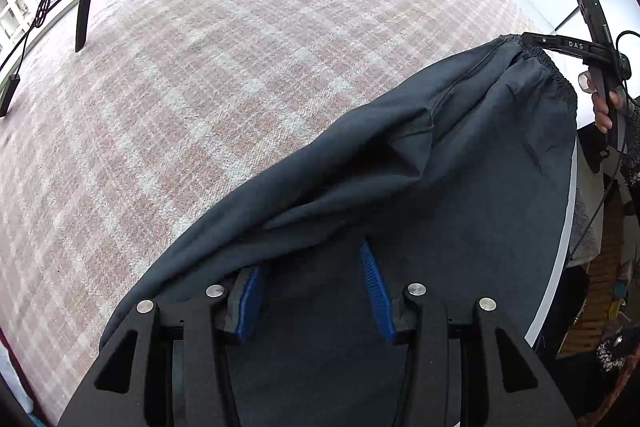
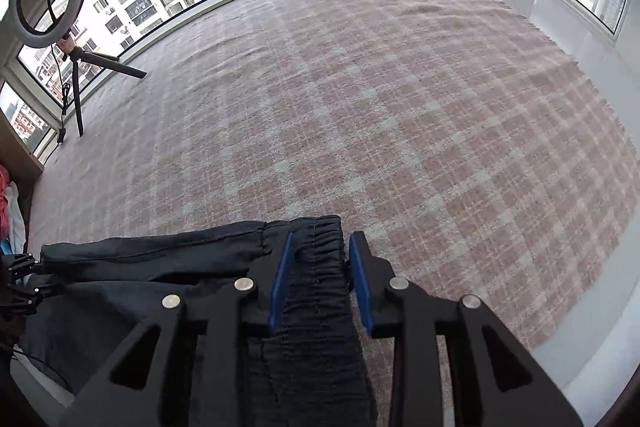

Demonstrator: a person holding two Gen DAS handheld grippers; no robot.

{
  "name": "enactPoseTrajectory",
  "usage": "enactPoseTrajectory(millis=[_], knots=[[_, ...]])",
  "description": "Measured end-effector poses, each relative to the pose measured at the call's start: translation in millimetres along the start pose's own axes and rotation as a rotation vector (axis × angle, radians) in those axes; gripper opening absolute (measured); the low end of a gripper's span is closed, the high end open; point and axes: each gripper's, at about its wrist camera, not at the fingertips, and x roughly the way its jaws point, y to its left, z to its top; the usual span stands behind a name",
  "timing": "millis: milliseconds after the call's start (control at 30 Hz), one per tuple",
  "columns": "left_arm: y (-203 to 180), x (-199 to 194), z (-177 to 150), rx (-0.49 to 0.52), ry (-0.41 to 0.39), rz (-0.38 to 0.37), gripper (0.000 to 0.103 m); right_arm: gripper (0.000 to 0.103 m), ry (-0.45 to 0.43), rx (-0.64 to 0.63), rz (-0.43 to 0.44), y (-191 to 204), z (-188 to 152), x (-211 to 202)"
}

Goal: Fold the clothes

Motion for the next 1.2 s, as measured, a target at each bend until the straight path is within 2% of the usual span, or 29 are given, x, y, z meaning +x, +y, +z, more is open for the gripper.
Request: enactPoseTrajectory(millis=[33,100,133,233,267,333,400,467,500,600,700,733,800,900,1000,1100,1200], knots=[[-1.6,-2.4,4.4,0.003,-0.011,-0.012,0.044,0.05,-0.037,-0.014,-0.003,4.8,3.4,-12.2],[-4.8,-7.3,13.2,0.008,-0.032,-0.037,0.044,0.052,-0.104,-0.04,0.007,15.3,9.1,-35.2],[-6.4,-9.7,17.6,0.011,-0.043,-0.049,0.044,0.052,-0.114,-0.051,0.051,23.3,9.2,-42.7],[-10.9,-16.5,35.9,0.009,-0.085,-0.131,0.044,0.052,-0.04,-0.141,0.216,68.7,4.1,-34.8],[-12.9,-16.3,42.3,0.021,-0.097,-0.13,0.045,0.05,-0.004,-0.169,0.236,83.3,0.0,-25.2],[-11.6,-4.4,57.5,0.052,-0.104,-0.078,0.046,0.045,0.065,-0.221,0.271,109.3,-9.8,-6.9],[-0.1,21.0,72.5,0.047,-0.068,0.071,0.043,0.041,0.129,-0.246,0.276,119.4,-24.7,8.8],[7.0,30.4,79.4,0.041,-0.074,0.099,0.043,0.039,0.196,-0.264,0.264,125.5,-37.4,25.7],[10.3,34.1,82.4,0.038,-0.08,0.106,0.047,0.039,0.229,-0.273,0.244,126.7,-43.2,34.4],[9.6,39.2,82.5,0.058,-0.076,0.129,0.046,0.037,0.309,-0.319,0.157,118.6,-67.8,44.2],[10.9,35.1,80.5,0.065,-0.075,0.131,0.046,0.036,0.289,-0.355,0.14,121.6,-66.0,26.0],[13.8,28.8,79.8,0.052,-0.085,0.126,0.044,0.036,0.254,-0.339,0.161,123.4,-59.8,17.6],[24.2,0.3,74.5,0.0,-0.132,0.067,0.044,0.036,0.191,-0.289,0.224,129.1,-45.6,1.2],[45.2,-67.2,50.9,-0.066,-0.24,-0.005,0.044,0.036,0.135,-0.24,0.338,148.7,-35.3,-11.7],[84.1,-136.1,23.6,-0.136,-0.323,0.009,0.045,0.036,0.12,-0.269,0.409,182.7,-39.0,-18.2],[126.6,-197.4,-35.6,-0.238,-0.364,0.119,0.045,0.037,0.133,-0.325,0.46,231.8,-49.3,-9.6],[162.6,-232.7,-114.2,-0.339,-0.362,0.224,0.045,0.037,0.2,-0.337,0.548,288.4,-69.9,4.8]])
